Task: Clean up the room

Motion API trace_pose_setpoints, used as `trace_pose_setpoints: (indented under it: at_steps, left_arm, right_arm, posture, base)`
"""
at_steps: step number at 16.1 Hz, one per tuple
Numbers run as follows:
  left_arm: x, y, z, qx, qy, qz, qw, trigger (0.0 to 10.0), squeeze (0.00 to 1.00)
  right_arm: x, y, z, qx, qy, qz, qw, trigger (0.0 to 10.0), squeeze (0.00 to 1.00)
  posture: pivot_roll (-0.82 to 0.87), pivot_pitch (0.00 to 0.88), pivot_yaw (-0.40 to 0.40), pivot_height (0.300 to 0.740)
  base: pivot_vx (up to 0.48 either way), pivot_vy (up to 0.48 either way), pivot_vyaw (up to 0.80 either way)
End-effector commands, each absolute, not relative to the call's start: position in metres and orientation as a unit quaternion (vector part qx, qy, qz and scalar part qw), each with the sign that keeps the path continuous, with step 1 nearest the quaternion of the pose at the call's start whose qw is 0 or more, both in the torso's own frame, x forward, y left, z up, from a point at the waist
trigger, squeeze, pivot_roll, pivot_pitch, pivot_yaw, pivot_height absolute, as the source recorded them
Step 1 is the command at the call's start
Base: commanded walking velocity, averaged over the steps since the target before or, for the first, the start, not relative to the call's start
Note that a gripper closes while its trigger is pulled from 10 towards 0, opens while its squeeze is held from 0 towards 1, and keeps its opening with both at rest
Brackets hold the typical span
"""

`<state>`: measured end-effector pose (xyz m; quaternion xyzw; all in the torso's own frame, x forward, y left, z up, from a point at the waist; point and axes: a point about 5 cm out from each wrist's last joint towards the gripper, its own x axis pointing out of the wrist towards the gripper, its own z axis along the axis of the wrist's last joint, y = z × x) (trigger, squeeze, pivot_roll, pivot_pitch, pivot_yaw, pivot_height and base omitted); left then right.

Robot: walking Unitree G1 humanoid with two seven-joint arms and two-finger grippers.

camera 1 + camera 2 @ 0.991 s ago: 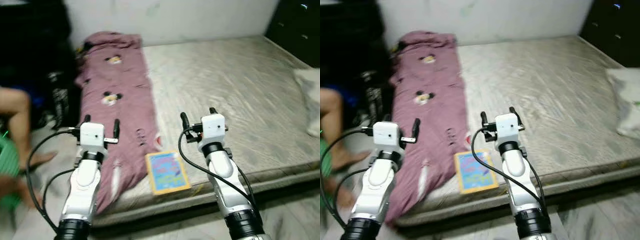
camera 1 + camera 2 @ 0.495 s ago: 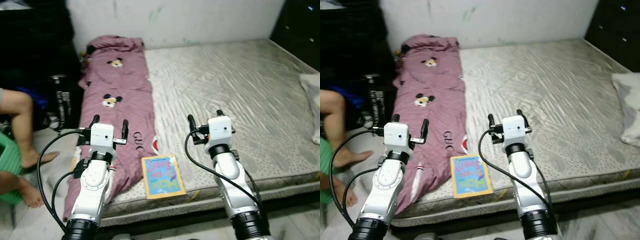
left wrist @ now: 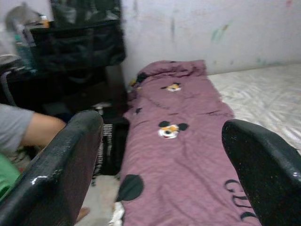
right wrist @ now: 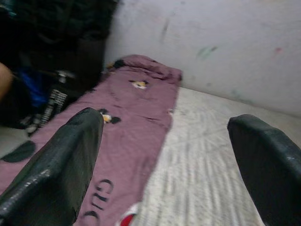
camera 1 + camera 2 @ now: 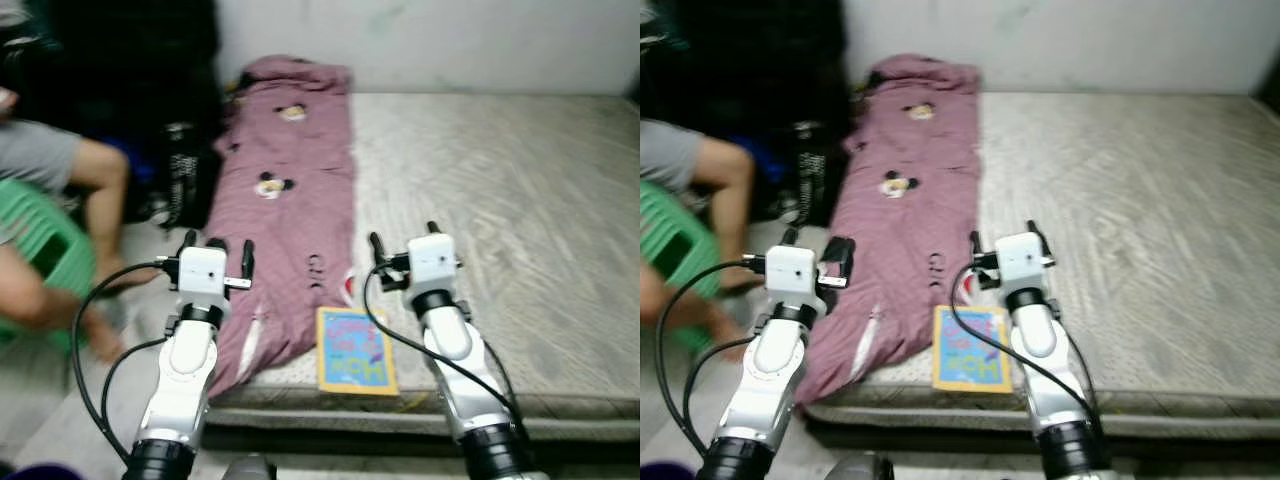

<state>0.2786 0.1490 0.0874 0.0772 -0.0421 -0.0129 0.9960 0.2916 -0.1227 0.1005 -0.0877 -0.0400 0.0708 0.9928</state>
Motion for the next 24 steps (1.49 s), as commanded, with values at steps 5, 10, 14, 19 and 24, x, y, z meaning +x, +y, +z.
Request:
trace_pose_setpoints:
  at_steps: [5,10,14,19,24]
  left_arm:
    - [0.2798,0.1466,0.0877,0.077,-0.042,-0.018,0.996,10.0,0.00]
    - [0.2805,0.1471,0.0882,0.078,-0.044,-0.019,0.996,10.0,0.00]
    - [0.2805,0.1470,0.0885,0.078,-0.045,-0.019,0.996,10.0,0.00]
    - [0.2805,0.1463,0.0883,0.076,-0.045,-0.021,0.996,10.0,0.00]
    - [0.2801,0.1455,0.0879,0.064,-0.045,-0.023,0.997,10.0,0.00]
  right_arm:
    - [0.2929,-0.1277,0.1008,-0.088,-0.037,0.066,0.993,10.0,0.00]
    - [0.2933,-0.1269,0.1004,-0.092,-0.037,0.067,0.993,10.0,0.00]
    - [0.2930,-0.1268,0.1002,-0.097,-0.038,0.068,0.992,10.0,0.00]
    - [0.2930,-0.1273,0.0989,-0.100,-0.036,0.067,0.992,10.0,0.00]
    - [0.2925,-0.1279,0.0974,-0.100,-0.032,0.066,0.992,10.0,0.00]
  posture:
    - [0.04,0.000,0.010,0.740]
    - [0.04,0.000,0.013,0.740]
    - [0.04,0.000,0.013,0.740]
    - [0.04,0.000,0.011,0.740]
    - [0.04,0.000,0.012,0.740]
  base:
    - [0.000,-0.286,0.00]
    - [0.000,-0.380,0.00]
    - [0.000,-0.376,0.41]
    - [0.000,-0.352,0.66]
    - [0.000,-0.132,0.24]
